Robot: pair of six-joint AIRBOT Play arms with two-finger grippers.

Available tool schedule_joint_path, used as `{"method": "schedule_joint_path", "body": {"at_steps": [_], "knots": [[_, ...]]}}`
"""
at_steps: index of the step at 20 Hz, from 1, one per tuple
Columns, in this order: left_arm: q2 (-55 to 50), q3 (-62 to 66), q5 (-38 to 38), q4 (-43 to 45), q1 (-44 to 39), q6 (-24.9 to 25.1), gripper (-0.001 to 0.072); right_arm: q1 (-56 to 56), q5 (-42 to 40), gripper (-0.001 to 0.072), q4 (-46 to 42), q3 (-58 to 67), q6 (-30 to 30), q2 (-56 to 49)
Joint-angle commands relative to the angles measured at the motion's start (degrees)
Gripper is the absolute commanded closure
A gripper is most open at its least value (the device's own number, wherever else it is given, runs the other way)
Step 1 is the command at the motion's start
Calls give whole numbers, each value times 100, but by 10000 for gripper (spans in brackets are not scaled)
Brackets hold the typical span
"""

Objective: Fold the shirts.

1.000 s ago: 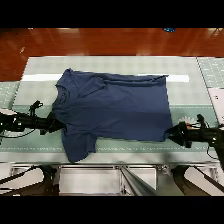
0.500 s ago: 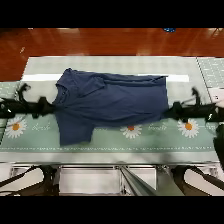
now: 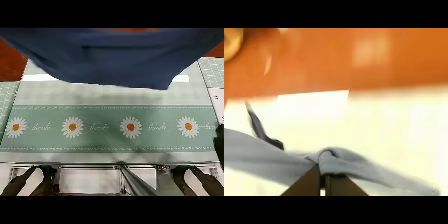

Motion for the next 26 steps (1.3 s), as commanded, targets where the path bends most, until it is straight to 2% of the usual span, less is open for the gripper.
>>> {"method": "schedule_joint_path", "body": {"at_steps": [1,3,6,10,13,17,20,23,26], "knots": [[828,916,142,238,293,-11,689,7,-79,693,-798,1137,339,778],[1357,935,149,1093,420,-81,689,7,-61,693,-1307,1158,605,1335],[1998,938,160,2583,-133,-719,689,7,334,693,-1615,1158,789,1941],[2730,938,356,4839,-962,-1650,689,7,1252,693,-2457,1152,1220,2356],[2892,933,212,5626,-1169,-1980,689,7,1790,693,-2973,1043,1388,2363],[2538,396,-299,5678,-1167,-2356,689,7,1786,693,-2822,57,1464,2326],[2059,-538,-284,5145,-1167,-2345,689,11,1305,693,-2186,-1119,1228,2087],[1178,-1495,-4,4297,-1169,-1971,689,11,599,693,-1515,-2275,782,1419],[-262,-2081,774,3423,-1169,-1438,689,13,-267,693,-1137,-2876,348,203]]}}
